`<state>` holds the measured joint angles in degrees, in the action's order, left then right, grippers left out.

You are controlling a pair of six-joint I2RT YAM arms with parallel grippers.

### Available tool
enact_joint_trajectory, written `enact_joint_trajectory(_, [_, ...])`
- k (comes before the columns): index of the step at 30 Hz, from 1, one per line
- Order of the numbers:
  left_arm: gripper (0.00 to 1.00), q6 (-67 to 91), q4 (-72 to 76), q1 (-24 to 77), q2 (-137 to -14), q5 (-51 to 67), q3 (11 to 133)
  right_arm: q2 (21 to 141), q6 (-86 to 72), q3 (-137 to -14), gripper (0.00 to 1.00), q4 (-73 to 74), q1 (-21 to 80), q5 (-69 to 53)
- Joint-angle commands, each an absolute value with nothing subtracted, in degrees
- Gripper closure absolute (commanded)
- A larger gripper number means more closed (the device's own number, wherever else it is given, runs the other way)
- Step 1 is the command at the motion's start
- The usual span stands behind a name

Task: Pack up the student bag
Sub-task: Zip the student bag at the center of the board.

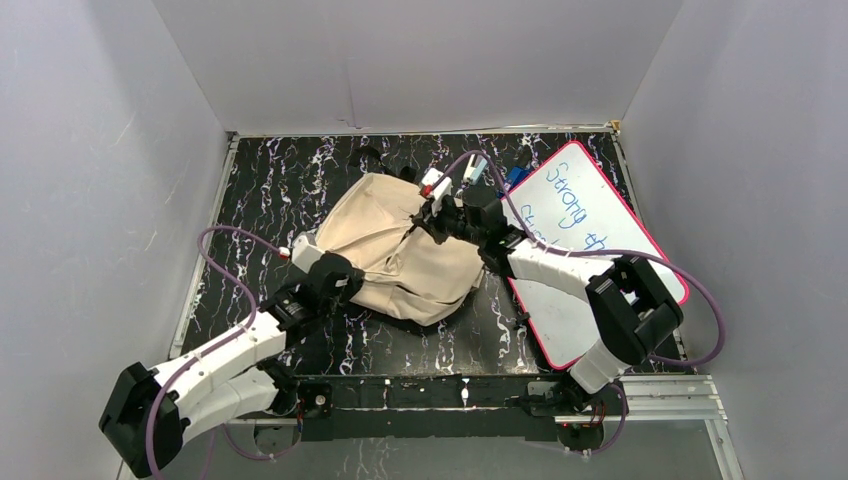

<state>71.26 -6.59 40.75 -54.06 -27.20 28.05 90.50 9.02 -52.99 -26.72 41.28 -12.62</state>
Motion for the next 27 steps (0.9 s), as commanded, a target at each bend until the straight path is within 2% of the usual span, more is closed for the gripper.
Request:
enact_joint_trajectory(1, [1.0, 60.58, -16.76, 38.46, -51.6, -34.38, 28.67, 90.0, 12.26, -57.3, 1.0, -32.47, 37.75, -8.59])
enact_joint_trajectory(12, [1.0, 48.36, -18.59, 27.29, -50.01, -25.38, 32.83, 101.01, 12.04, -64.21, 1.0, -26.56, 33.92, 4.05])
enact_joint_trajectory(22, [1.0, 45.42, -20.17, 21.51, -51.99, -20.39, 35.68, 108.4, 12.58, -70.31, 1.0, -22.43, 31.56, 7.72])
enact_joint_trajectory(25, [0.75, 40.97, -19.17, 21.39, -52.73, -16.78, 38.4, 105.9, 12.39, -67.73, 1.0, -25.51, 31.53, -3.34])
enact_joint_trajectory(27, [0.62, 37.61, -18.22, 21.42, -53.26, -12.91, 40.7, 103.82, 11.11, -66.35, 1.0, -26.66, 31.55, -11.25])
